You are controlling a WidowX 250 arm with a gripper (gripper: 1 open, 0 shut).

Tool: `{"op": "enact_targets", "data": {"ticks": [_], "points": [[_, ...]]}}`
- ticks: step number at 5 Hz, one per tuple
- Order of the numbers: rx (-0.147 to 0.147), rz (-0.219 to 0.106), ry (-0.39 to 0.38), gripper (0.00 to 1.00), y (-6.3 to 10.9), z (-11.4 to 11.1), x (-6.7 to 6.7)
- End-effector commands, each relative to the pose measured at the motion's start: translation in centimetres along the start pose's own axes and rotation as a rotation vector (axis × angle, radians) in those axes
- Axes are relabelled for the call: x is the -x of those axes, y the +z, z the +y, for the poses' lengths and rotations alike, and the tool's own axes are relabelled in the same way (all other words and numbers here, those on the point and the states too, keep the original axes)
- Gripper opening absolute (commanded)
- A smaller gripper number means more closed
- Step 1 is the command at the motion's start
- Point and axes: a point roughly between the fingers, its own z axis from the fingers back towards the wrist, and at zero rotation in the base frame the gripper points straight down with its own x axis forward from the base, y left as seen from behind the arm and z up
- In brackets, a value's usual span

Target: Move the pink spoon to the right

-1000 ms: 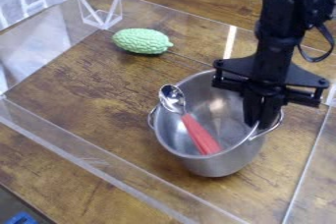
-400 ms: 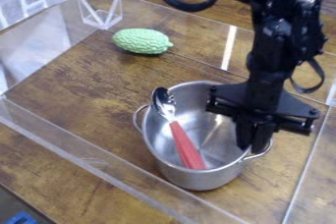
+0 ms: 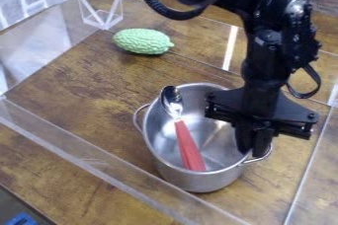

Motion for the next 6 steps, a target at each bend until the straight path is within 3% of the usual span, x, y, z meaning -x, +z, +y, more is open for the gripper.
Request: {"op": "enact_targets", "data": {"ticks": [1, 3, 6], "points": [[0.017, -0.003, -0.008, 0.00, 0.2, -0.4, 0.8], [0.023, 0.009, -0.009, 0.00, -0.9, -0.5, 1.4], [-0.059, 0.037, -0.031, 0.00, 2.2, -0.1, 0.9]]}}
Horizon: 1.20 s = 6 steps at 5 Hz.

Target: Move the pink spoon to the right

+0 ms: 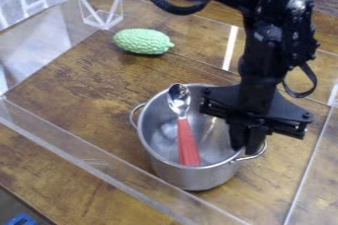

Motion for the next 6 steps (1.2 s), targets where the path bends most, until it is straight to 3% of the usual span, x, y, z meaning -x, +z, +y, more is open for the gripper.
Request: {"op": "enact_targets", "data": {"ticks": [1, 3, 4, 5, 6], "points": [[-0.015, -0.015, -0.015, 0.00, 3.0, -1.0, 0.3], [-0.051, -0.040, -0.024, 0.00, 6.0, -1.7, -0.9], [-0.084, -0.058, -0.030, 0.00, 8.1, -1.2, -1.7], [-0.113, -0.073, -0.043, 0.00, 8.6, -0.8, -2.4], [-0.077, -0.085, -0.041, 0.00, 7.8, -0.8, -2.2]]}}
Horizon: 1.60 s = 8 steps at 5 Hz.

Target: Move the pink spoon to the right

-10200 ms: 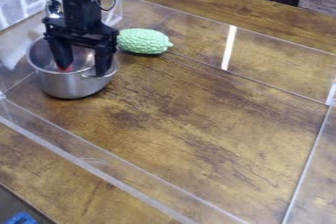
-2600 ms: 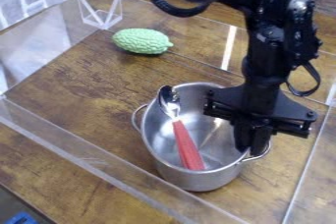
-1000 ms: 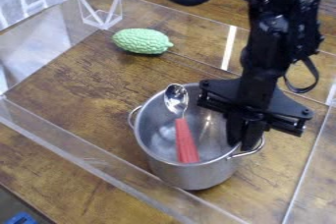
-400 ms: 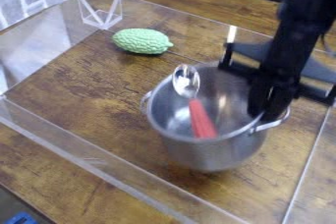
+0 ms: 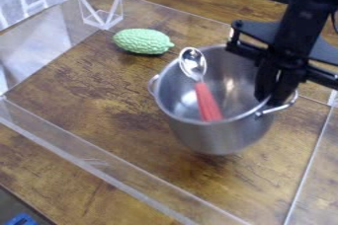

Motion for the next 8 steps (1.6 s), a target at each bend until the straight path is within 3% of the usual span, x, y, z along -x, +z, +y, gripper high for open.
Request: {"op": "enact_targets", "data": {"ticks": [1, 3, 8], "points": [[0.062, -0.057, 0.019, 0.00, 1.2, 0.2, -0.3], [0.064, -0.075, 0.012, 0.00, 1.3, 0.5, -0.7], [0.099, -0.117, 0.011, 0.00, -0.5, -0.3, -0.6]]}}
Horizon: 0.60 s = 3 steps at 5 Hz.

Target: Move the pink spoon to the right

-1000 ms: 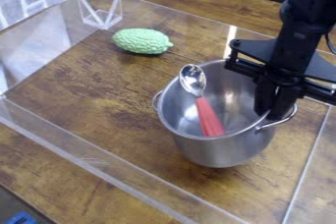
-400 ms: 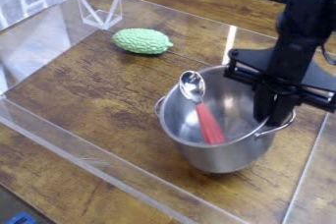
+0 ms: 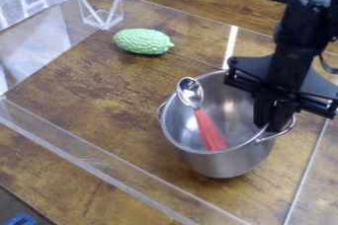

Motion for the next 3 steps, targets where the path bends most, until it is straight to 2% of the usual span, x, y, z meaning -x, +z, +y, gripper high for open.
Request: {"op": "enact_targets", "data": {"ticks": [1, 3], "points": [[0.025, -0.066, 0.015, 0.00, 2.58, 0.73, -1.04], [0.010, -0.080, 0.007, 0.00, 3.07, 1.50, -1.55]]}}
